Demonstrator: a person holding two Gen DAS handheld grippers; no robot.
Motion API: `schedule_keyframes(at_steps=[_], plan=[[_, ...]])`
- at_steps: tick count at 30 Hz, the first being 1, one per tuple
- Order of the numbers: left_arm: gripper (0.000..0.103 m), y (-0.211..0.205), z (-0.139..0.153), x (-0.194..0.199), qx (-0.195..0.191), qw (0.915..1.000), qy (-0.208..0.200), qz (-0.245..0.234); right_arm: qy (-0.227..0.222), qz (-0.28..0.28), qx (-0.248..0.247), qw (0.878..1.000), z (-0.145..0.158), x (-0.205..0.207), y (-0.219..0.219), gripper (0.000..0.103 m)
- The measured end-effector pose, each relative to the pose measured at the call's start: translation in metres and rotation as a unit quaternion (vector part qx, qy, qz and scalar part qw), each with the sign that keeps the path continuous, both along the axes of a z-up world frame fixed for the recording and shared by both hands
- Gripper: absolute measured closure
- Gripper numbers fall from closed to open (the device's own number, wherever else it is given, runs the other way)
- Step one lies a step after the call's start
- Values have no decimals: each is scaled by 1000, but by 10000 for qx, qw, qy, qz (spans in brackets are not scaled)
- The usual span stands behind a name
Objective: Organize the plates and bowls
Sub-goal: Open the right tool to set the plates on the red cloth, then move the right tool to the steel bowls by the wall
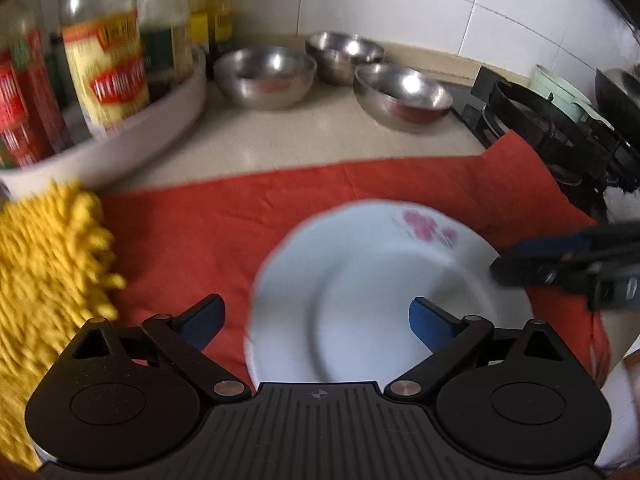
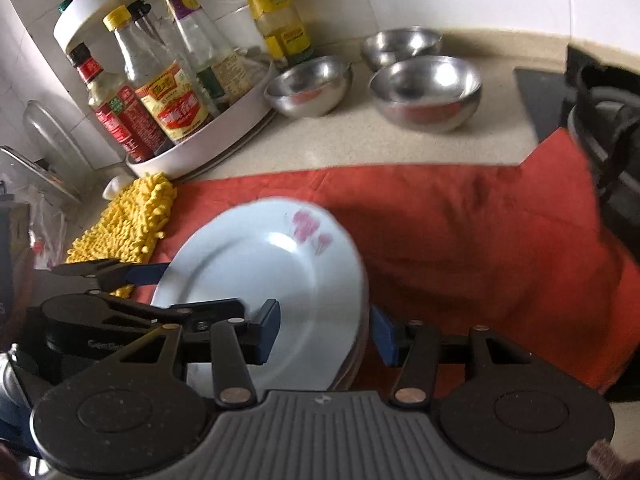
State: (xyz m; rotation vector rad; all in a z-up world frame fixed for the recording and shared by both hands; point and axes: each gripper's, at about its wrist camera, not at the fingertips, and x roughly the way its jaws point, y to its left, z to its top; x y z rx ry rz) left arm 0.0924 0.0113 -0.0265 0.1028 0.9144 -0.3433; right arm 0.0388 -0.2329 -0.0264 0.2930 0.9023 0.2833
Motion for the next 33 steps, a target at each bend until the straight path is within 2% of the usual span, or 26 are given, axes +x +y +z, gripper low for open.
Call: schedule_keyframes(at_steps=[4,13,19,21,24,29,33], plan=[[1,2,13,16,74,9996,-222,-148,-249,-217,-98,9994,16,8,-7,56],[0,-16,39,77,-88,9964,-587,-599,-557,-768,-344,9949,40,52,-16,56],[0,-41,44,116,-201,9974,-473,-505,-689,-832,-658,9920,50,84,-32,56],[0,-51,44,125,-266,9977,-414,-475,-604,-879,-671,9920,49,99,-44,56],[0,-68,41,140,-276,9981,-386,-389,-427,-878,-540,9938,45,122,-63,56],[1,-92,29,169,-378,9991,-154,-122,-371,-780,-747,9935,34,154,-81,56],[4,-107,17,183,-367,9993,-33,5,-183,-673,-628,9956,19,175,-93,57]])
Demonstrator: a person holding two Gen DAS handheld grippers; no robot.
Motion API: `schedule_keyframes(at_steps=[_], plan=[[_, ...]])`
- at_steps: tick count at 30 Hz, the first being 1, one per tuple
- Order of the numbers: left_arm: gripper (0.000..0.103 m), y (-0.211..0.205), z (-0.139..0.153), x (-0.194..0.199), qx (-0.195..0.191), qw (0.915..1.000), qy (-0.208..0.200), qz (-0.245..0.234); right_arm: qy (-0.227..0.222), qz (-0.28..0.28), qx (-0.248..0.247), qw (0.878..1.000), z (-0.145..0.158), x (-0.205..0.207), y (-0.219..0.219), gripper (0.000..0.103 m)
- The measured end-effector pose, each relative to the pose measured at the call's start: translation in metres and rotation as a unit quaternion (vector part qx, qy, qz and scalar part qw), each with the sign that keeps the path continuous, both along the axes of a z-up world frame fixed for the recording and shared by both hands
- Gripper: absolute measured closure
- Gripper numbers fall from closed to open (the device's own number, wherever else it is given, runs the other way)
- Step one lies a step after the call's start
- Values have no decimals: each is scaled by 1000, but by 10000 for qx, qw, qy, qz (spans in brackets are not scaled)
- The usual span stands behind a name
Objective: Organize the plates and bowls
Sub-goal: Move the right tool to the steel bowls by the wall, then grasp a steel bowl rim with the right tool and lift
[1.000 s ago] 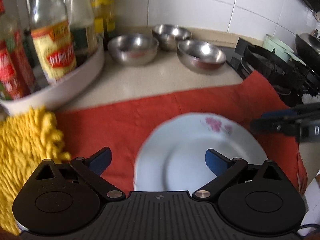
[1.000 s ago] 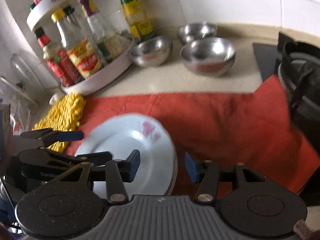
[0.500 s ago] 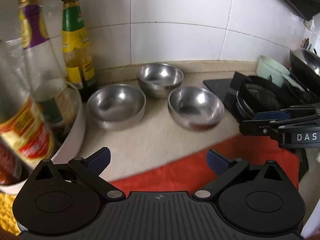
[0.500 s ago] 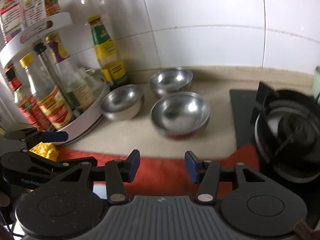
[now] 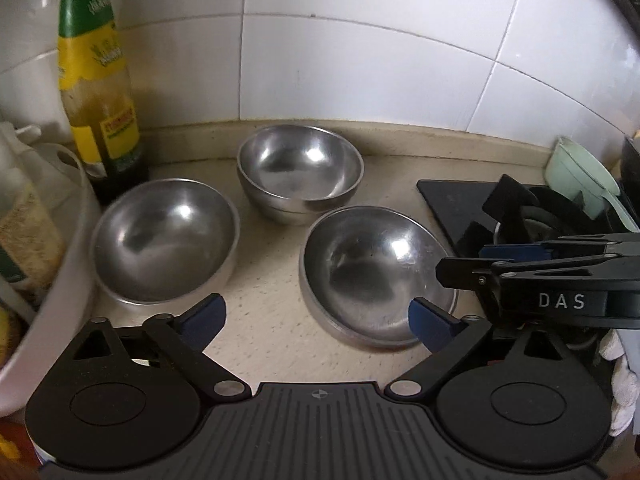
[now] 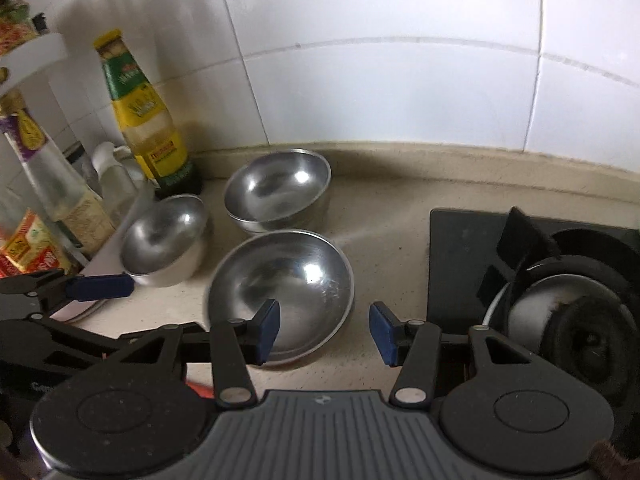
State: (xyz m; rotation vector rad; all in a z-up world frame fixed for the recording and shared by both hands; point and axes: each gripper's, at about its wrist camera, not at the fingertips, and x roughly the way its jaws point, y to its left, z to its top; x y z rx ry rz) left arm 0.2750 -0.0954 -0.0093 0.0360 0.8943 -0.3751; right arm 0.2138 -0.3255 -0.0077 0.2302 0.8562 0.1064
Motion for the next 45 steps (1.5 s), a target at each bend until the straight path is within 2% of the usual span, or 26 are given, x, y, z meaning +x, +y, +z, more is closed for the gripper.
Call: schedule_keyframes(at_steps=[5,7,10,12,13,18,22,27,29,31,36,40,45], plan=[[7,-10,-15,18,-65,9997,246,69,173,126,132,9997,-12,15,-15,58],[19,-13,-20,26,-86,9993,365,38,288,192,265,9991,-18,22,-20,61],[37,-20,-32,34,-64,9982,587,-43,452,349,486,9972,-30,35,-22,71],[45,-23,-40,35,17,9971,754,-121,634,513,745,9939,-40,42,-21,83],[42,-22,-41,33,9,9969,777,-153,685,549,779,9931,-44,44,-19,83],[41,-14,-37,16,-84,9960,840,-305,812,830,851,9896,-42,32,-13,84],[32,-13,-26,1,-79,9963,699,-491,939,889,985,9867,-32,17,-15,83],[30,-8,-36,3,-132,9952,881,-416,1093,890,841,9864,-36,19,-7,82],[27,3,-32,0,-174,9961,816,-284,1151,853,790,9865,-38,20,-7,81],[19,19,-23,-4,-270,9972,689,-112,1053,852,688,9884,-31,17,-10,79],[17,52,-5,-8,-439,9968,478,473,601,806,383,9942,0,16,-22,78],[17,64,-4,1,-414,9924,410,1087,360,1025,326,9935,15,33,-9,75],[14,74,-5,7,-636,9833,419,1653,175,1583,380,9865,24,68,31,74]])
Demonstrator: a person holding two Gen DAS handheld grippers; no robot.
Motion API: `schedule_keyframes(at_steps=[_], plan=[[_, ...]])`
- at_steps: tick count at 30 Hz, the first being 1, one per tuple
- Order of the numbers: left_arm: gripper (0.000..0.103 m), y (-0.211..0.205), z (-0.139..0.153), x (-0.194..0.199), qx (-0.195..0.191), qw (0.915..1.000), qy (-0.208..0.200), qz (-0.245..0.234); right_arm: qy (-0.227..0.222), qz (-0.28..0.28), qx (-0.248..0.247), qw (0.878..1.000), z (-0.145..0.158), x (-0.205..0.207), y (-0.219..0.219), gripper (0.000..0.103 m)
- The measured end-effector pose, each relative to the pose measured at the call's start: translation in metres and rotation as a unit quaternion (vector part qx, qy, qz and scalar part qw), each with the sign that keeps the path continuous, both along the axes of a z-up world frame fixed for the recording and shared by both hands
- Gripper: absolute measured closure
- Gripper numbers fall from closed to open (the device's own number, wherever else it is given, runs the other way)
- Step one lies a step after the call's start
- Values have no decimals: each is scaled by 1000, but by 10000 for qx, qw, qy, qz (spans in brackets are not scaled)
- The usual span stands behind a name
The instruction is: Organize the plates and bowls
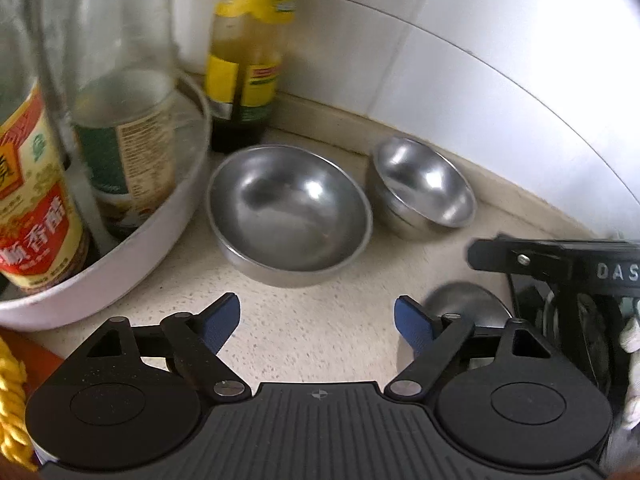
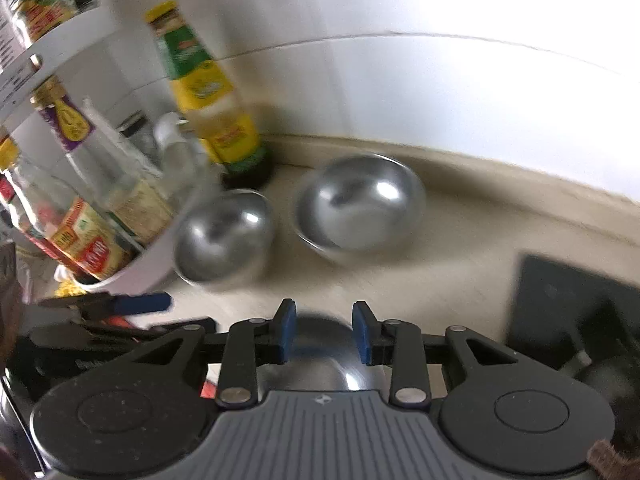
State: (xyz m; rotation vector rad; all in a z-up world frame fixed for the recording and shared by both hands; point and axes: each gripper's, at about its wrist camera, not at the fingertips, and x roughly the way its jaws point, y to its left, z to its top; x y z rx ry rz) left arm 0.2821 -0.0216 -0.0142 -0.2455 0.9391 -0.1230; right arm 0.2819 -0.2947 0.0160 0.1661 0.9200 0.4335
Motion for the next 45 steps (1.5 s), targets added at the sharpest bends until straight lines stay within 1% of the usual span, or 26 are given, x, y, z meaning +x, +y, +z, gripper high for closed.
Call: schedule_keyframes(at_steps=[3,7,9,12,14,15,18,20,22,24,27,29,31,33,34,35,38,40,41,42,43,44,45], plan=[[14,5,-2,5,-48,9997,4,260,-16,253,120,9996,0,19,21,74],[13,14,-3,5,-62,9981,-37,616,-57,523,-22,9986,-4,32,41,74],[12,16,-5,6,33,9969,-38,788,-46,611,-53,9981,-8,38,47,74],[11,19,-10,10,-14,9949,46,1004,-79,665,-25,9978,-11,48,53,74],[9,22,-12,14,-91,9936,43,1126,-18,747,129,9971,-13,55,54,74],[9,22,-12,16,-63,9928,32,1199,46,760,211,9969,-16,60,57,74],[9,24,-13,19,-147,9915,12,1295,187,761,329,9964,-25,72,63,74],[9,25,-16,21,-190,9904,11,1367,165,765,393,9962,-27,77,66,73],[9,27,-20,24,-325,9896,54,1401,203,744,365,9964,-29,83,70,73],[10,31,-24,25,-442,9880,67,1478,73,745,360,9965,-26,86,70,73],[12,36,-25,24,-504,9857,-16,1607,-209,821,320,9959,-18,92,70,73],[15,38,-27,27,-512,9853,7,1631,-273,905,191,9953,-18,99,75,73],[20,37,-31,32,-519,9857,61,1604,-222,1032,18,9944,-23,109,83,73],[21,39,-36,35,-564,9847,92,1644,-131,1075,-148,9940,-31,119,91,73],[23,40,-38,37,-582,9846,106,1647,-7,1109,-136,9937,-36,123,93,73],[23,39,-38,37,-563,9848,75,1639,65,1125,-85,9936,-39,124,95,71],[25,38,-40,41,-514,9864,50,1559,53,1328,-192,9909,-40,121,100,70],[26,41,-41,42,-515,9871,43,1516,302,1452,-53,9889,-43,120,98,72],[26,42,-41,41,-481,9874,35,1508,337,1451,-70,9888,-45,119,97,76],[26,42,-41,41,-465,9876,33,1502,268,1447,-165,9890,-45,118,97,81],[26,43,-41,41,-480,9877,38,1489,219,1462,-235,9887,-46,118,97,81],[26,45,-41,40,-507,9878,50,1470,292,1450,-164,9889,-46,118,97,81],[26,47,-40,39,-544,9879,59,1448,394,1423,-37,9890,-47,118,95,75]])
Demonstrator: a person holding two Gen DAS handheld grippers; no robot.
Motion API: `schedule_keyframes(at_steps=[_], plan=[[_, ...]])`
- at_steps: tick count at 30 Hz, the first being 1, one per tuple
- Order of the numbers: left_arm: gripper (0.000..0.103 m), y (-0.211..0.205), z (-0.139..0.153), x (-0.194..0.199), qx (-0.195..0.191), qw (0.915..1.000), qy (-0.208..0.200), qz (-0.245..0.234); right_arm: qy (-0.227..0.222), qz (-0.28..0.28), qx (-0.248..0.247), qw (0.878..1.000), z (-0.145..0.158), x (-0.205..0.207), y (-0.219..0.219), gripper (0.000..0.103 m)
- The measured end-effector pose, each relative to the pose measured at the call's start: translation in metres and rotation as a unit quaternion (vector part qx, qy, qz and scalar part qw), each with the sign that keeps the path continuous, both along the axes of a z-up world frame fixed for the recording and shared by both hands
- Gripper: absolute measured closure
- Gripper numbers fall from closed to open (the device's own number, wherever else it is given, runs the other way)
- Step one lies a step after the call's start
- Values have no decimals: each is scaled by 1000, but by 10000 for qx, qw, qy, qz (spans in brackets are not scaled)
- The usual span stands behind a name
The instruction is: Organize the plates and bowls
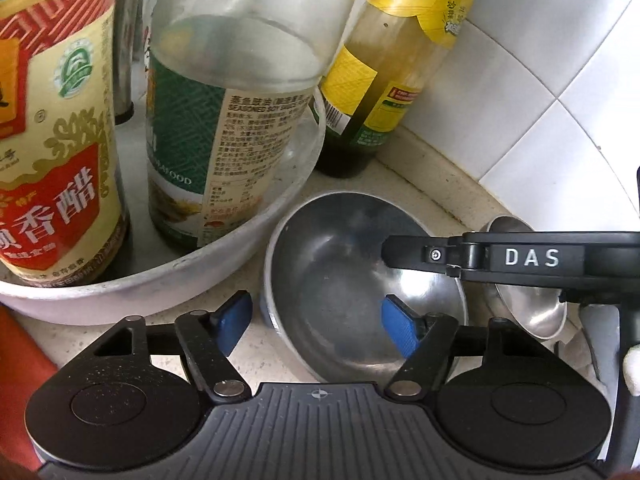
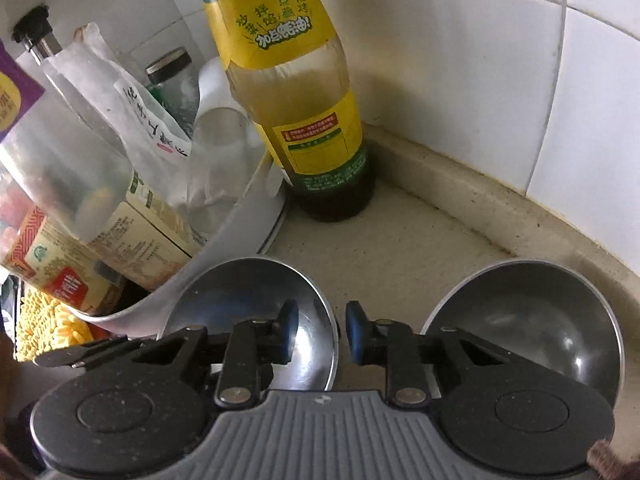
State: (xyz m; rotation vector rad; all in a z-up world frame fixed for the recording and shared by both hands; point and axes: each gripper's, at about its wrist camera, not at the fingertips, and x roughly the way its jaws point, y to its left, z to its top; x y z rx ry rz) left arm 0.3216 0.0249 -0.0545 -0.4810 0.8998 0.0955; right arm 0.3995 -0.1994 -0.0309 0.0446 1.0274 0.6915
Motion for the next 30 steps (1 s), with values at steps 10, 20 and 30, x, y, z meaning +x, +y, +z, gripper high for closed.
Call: schedule_keyframes(at_steps=[10,20,30], plan=[[45,-1,-1,-5,279,9994,12,-187,0,96,-179,9998,-1,-21,6,76],[42,-16,25,-21,249,9984,-224,-456,70,-238,167,9996,20,-47,-26,80],[40,-38,70,-45,279,9930,-727,-889,-456,-564,338,9968,75,-83,-52,80]])
